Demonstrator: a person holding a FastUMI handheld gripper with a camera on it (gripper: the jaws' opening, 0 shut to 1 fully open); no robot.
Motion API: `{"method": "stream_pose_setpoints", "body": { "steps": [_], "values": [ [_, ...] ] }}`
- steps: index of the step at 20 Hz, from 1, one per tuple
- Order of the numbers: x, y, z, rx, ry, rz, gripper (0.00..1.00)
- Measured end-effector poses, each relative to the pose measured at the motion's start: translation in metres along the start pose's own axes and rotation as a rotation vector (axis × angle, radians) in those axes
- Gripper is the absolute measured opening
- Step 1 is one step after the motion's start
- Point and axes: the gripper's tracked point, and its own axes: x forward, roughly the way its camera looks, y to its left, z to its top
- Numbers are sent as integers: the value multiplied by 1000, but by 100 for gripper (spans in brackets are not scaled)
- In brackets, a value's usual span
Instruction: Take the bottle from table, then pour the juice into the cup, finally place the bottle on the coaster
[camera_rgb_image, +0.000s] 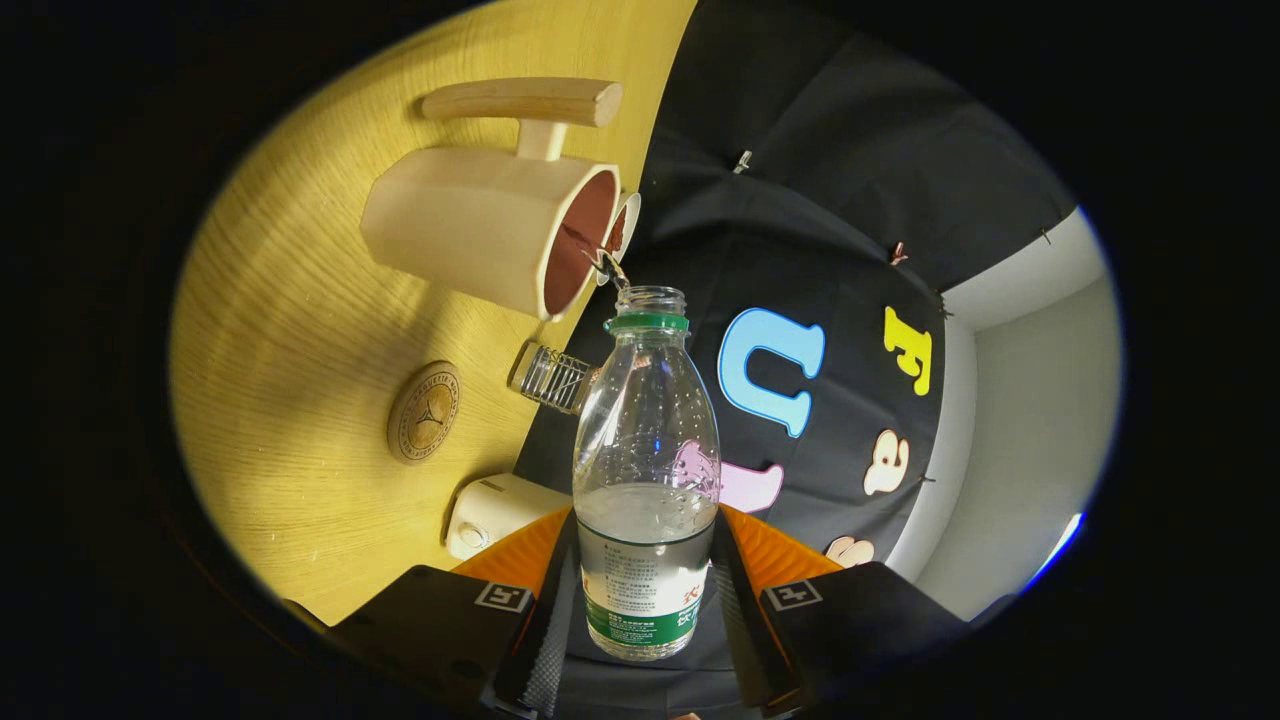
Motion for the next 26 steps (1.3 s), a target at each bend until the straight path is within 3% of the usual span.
{"method": "stream_pose_setpoints", "body": {
  "steps": [26],
  "values": [
    [4, -20, 0, -202, -42, -22, 69]
  ]
}}
